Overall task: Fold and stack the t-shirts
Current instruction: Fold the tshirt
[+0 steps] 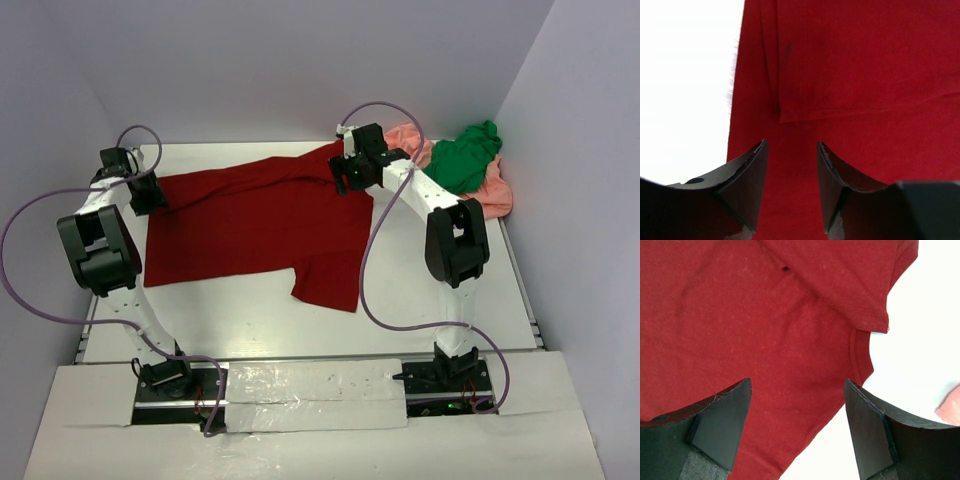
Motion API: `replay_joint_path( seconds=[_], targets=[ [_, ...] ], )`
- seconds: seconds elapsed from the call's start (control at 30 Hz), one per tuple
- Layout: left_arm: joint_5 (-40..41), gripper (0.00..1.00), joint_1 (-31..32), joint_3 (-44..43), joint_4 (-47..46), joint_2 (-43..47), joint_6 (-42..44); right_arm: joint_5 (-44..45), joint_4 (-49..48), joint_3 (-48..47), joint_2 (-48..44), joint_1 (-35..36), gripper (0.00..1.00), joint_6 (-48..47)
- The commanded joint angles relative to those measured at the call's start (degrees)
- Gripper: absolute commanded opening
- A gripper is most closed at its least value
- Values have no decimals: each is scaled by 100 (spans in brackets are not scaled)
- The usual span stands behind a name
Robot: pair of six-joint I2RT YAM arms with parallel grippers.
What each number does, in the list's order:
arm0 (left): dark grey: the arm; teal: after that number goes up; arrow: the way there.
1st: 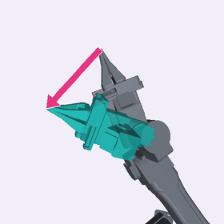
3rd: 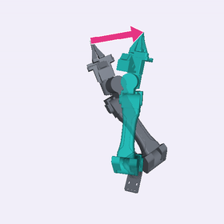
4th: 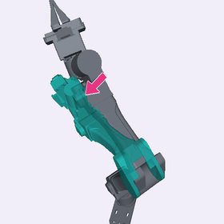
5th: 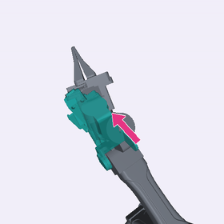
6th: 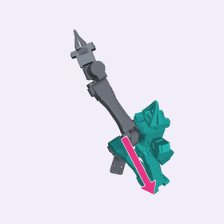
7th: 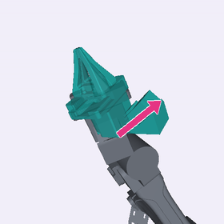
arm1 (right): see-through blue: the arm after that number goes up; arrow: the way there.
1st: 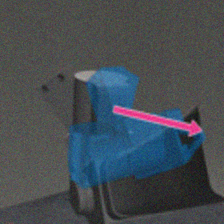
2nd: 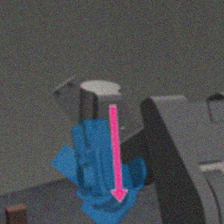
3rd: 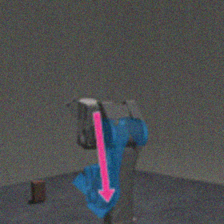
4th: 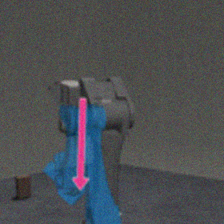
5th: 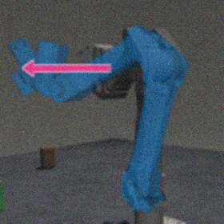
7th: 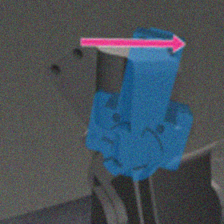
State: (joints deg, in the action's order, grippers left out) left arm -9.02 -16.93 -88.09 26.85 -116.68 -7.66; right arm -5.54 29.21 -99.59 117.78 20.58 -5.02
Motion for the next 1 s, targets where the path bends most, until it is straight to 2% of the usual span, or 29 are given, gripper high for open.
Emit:
replay_joint_path(
  seconds=[0.0,0.27,0.7,0.97],
  targets=[
    [-215,51,58,73,-153,102,19,-35,-153,63,-361,-54,81,-43],
    [-39,44,102,178,-443,-56,1,-158,-91,54,-396,-89,81,-52],
    [348,43,111,231,-962,-302,-7,-360,58,-8,-457,-133,80,-26],
    [436,37,154,310,-1366,-381,-104,-571,102,63,-466,-124,80,-35]
  ],
)
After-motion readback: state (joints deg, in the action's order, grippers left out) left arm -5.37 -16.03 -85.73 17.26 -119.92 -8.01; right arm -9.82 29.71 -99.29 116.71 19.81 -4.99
